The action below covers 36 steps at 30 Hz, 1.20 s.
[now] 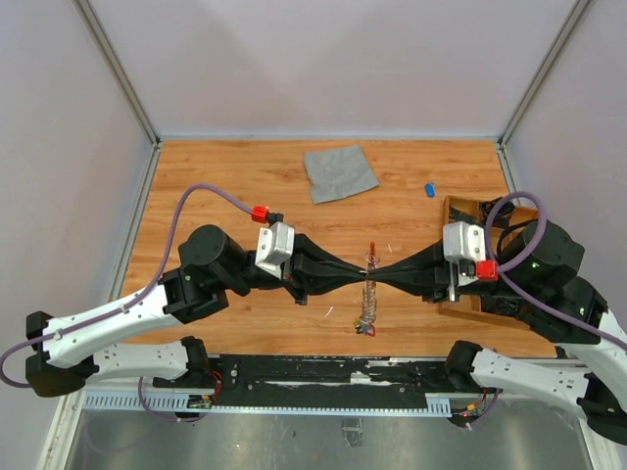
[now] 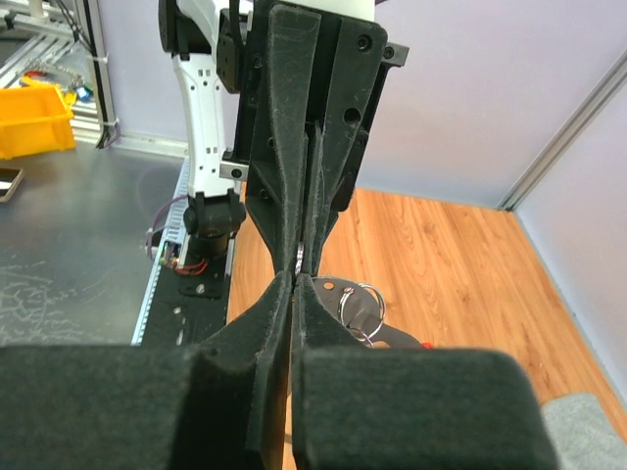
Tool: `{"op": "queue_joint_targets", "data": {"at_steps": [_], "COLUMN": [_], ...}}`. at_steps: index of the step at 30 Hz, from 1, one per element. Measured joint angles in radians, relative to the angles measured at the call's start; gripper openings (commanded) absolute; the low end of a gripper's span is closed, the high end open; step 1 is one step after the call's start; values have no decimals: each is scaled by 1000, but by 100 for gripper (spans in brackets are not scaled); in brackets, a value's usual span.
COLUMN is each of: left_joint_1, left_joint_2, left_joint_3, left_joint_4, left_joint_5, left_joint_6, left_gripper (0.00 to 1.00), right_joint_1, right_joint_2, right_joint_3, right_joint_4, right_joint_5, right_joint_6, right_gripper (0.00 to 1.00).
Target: Put the keys on the keyring
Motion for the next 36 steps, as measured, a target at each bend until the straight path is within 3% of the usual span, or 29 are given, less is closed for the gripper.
{"op": "queue_joint_targets", "data": {"at_steps": [3,6,19,36], "left_joint_1": [0,0,0,0], "left_joint_2": [-5,-7,29,53], "left_joint_3": [0,3,109,97], "left_joint_4": [-2,-29,-279,-314], "left_joint_5": [-9,-25,-121,-105], "left_joint_6": [6,19,145,142], "left_gripper": [22,26,23,32], "right_joint_1": [0,0,0,0], "right_joint_2": [45,77,213,187], "right_joint_3": [73,129,323,324], "right_joint_4": [-81,-171,-545,-589], "right_joint_5": [0,7,111,166], "right_joint_6": [-14,-41,-143,-158], "right_gripper": [0,0,0,0]}}
